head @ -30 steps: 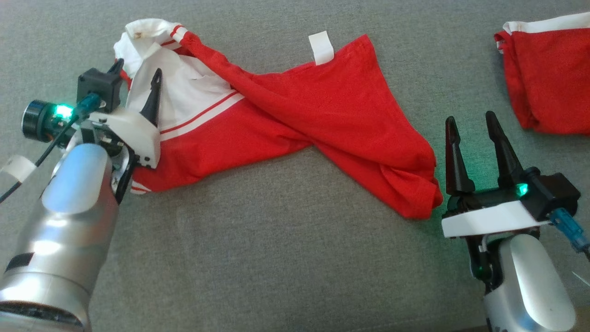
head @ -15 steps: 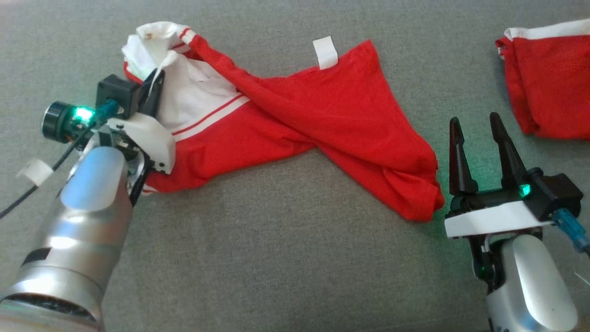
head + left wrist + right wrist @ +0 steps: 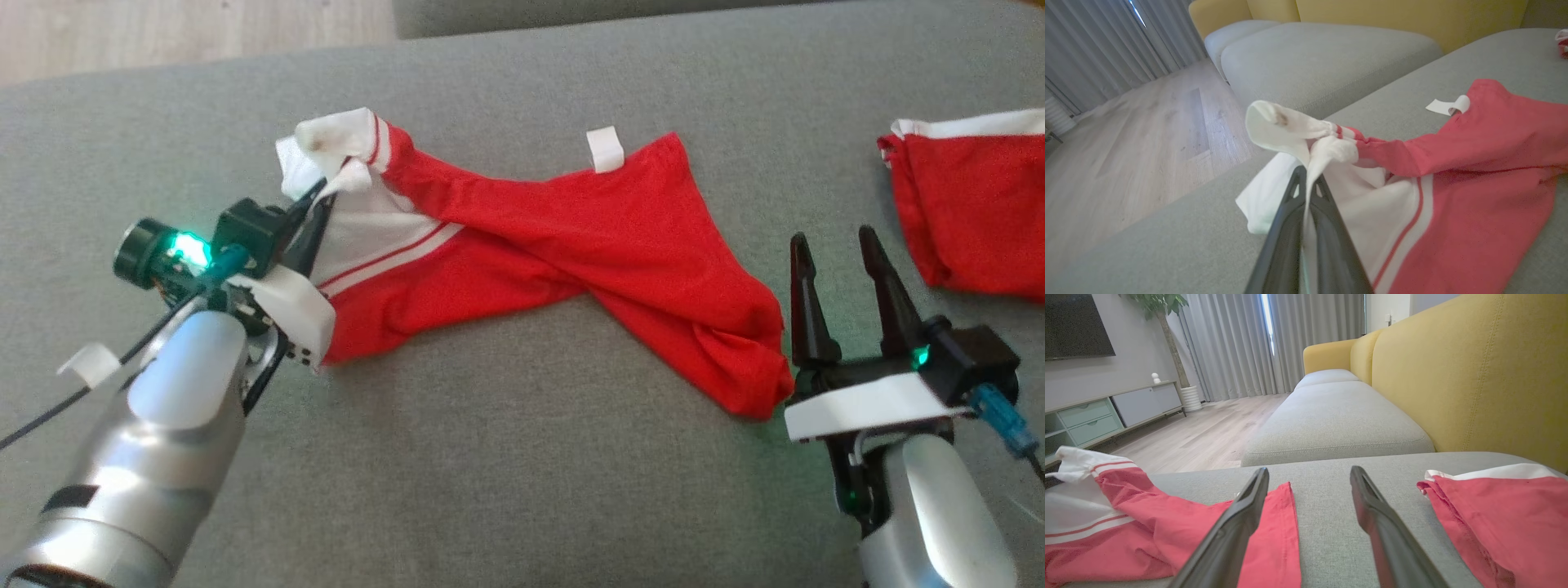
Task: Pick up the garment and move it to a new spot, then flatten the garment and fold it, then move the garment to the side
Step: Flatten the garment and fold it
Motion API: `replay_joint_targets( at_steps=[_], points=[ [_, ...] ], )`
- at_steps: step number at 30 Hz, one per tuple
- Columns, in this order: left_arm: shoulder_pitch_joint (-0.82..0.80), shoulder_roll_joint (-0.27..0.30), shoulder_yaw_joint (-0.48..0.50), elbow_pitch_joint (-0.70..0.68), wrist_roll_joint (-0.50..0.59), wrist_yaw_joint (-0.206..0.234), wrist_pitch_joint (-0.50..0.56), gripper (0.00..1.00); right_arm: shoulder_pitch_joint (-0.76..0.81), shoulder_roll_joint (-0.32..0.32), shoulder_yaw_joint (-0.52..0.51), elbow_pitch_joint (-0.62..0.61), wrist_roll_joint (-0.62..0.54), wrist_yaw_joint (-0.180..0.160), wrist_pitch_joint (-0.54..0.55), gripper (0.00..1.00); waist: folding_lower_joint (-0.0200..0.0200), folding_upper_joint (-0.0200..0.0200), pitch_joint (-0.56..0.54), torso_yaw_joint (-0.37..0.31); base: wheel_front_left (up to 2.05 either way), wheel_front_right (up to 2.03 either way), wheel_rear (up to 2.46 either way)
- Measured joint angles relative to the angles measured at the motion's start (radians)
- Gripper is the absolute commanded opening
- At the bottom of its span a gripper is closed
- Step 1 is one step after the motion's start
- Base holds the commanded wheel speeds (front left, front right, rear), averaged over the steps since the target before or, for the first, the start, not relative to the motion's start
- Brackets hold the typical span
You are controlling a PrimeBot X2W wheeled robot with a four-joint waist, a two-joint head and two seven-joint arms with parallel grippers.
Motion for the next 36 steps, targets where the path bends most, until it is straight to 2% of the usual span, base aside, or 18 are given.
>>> replay_joint_targets(
  at_steps=[7,12,13,20,28,29,30,31,36],
  points=[
    [0.007,0.075,-0.053,-0.136,-0.025,0.000,-0.014,0.00,0.030,0.000,0.000,0.016,0.006,0.000,0.000,1.00,0.0000,0.0000,-0.046,0.028,0.00,0.00,0.00],
    [0.056,0.143,-0.149,-0.297,-0.037,0.000,-0.021,0.00,0.031,0.000,0.000,0.020,0.008,0.000,0.000,1.00,0.0000,0.0000,-0.072,0.040,0.00,0.00,0.00],
    [0.078,0.181,-0.204,-0.385,-0.067,0.000,-0.025,0.00,0.033,0.000,-0.002,0.022,0.008,0.000,0.000,1.00,0.0000,0.0000,-0.080,0.047,0.00,0.00,0.00],
    [0.122,0.355,-0.369,-0.653,-0.147,0.000,0.007,0.00,0.060,0.000,-0.014,0.028,0.009,0.000,0.000,1.00,0.0001,0.0000,-0.102,0.080,0.00,0.00,0.00],
    [0.142,0.503,-0.626,-0.852,-0.280,0.000,0.103,0.00,0.070,0.000,-0.008,0.046,0.009,0.000,0.000,1.00,0.0001,0.0000,-0.133,0.097,0.00,0.00,0.00],
    [0.144,0.511,-0.645,-0.861,-0.306,0.000,0.124,0.18,0.070,0.000,-0.007,0.048,0.009,0.000,0.000,1.00,0.0001,0.0000,-0.136,0.097,0.00,0.00,0.00],
    [0.145,0.520,-0.658,-0.872,-0.321,0.000,0.142,0.65,0.070,0.000,-0.005,0.050,0.009,0.000,0.000,1.00,0.0001,0.0000,-0.138,0.096,0.00,0.00,0.00],
    [0.147,0.525,-0.663,-0.876,-0.335,0.000,0.155,1.00,0.070,0.000,-0.004,0.052,0.009,0.000,0.000,1.00,0.0001,0.0000,-0.140,0.096,0.00,0.00,0.00],
    [0.164,0.531,-0.667,-0.859,-0.407,0.000,0.175,1.00,0.070,0.000,-0.003,0.056,0.009,0.000,0.000,1.00,0.0001,0.0000,-0.148,0.093,0.00,0.00,0.00]
  ],
)
